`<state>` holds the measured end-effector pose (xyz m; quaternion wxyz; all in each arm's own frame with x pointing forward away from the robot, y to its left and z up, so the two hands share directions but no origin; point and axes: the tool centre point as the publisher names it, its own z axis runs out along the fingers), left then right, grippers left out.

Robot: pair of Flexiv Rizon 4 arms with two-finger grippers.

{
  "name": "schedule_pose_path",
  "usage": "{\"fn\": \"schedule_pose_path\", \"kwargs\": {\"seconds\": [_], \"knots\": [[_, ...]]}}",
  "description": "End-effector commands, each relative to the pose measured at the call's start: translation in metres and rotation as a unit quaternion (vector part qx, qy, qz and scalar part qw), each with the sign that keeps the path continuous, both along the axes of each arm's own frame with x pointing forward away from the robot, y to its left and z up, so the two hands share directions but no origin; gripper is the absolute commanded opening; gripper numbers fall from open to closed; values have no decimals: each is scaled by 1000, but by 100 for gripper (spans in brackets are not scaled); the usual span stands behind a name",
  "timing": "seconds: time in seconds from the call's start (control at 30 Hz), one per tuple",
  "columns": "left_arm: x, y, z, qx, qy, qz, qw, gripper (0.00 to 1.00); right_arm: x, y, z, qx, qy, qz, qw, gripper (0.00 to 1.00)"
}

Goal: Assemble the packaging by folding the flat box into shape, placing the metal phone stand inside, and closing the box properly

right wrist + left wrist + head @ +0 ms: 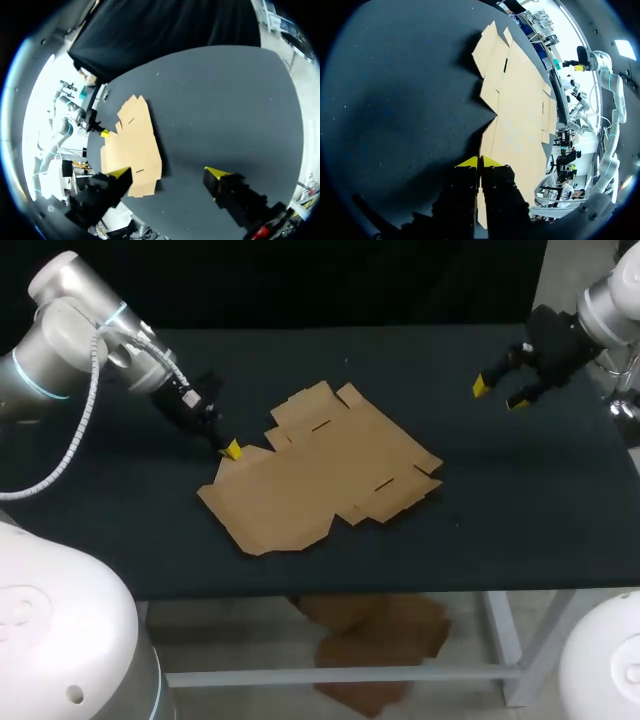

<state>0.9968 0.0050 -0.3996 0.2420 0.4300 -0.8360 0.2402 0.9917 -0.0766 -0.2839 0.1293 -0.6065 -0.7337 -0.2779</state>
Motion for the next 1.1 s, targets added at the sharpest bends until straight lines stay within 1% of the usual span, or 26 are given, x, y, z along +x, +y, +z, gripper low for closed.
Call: {"fn": "schedule_pose_path", "kwargs": {"seconds": [0.03, 0.17, 0.27, 0.37, 0.47, 0.6, 0.67, 0.87, 1.1], "knots": [[7, -1, 6, 6, -1, -18, 1000, 0, 0, 0, 1, 0, 1, 0, 1000, 100], [15, -6, 14, 17, -12, -54, 998, 0, 0, 0, 1, 0, 1, 0, 1000, 100], [22, -13, 21, 35, -20, -93, 995, 0, 0, 0, 1, 0, 1, 0, 1000, 100], [30, -20, 27, 48, -22, -130, 990, 0, 0, 0, 1, 0, 1, 0, 1000, 100], [39, -29, 31, 60, -22, -173, 983, 0, 0, 0, 1, 0, 1, 0, 1000, 100], [48, -41, 31, 70, -21, -214, 974, 0, 0, 0, 1, 0, 1, 0, 1000, 100], [53, -46, 31, 74, -23, -227, 971, 0, 0, 0, 1, 0, 1, 0, 1000, 100], [57, -57, 28, 79, -27, -265, 961, 0, 0, 0, 1, 0, 1, 0, 1000, 100], [57, -62, 29, 74, -32, -281, 956, 0, 0, 0, 1, 0, 1, 0, 1000, 100]]}}
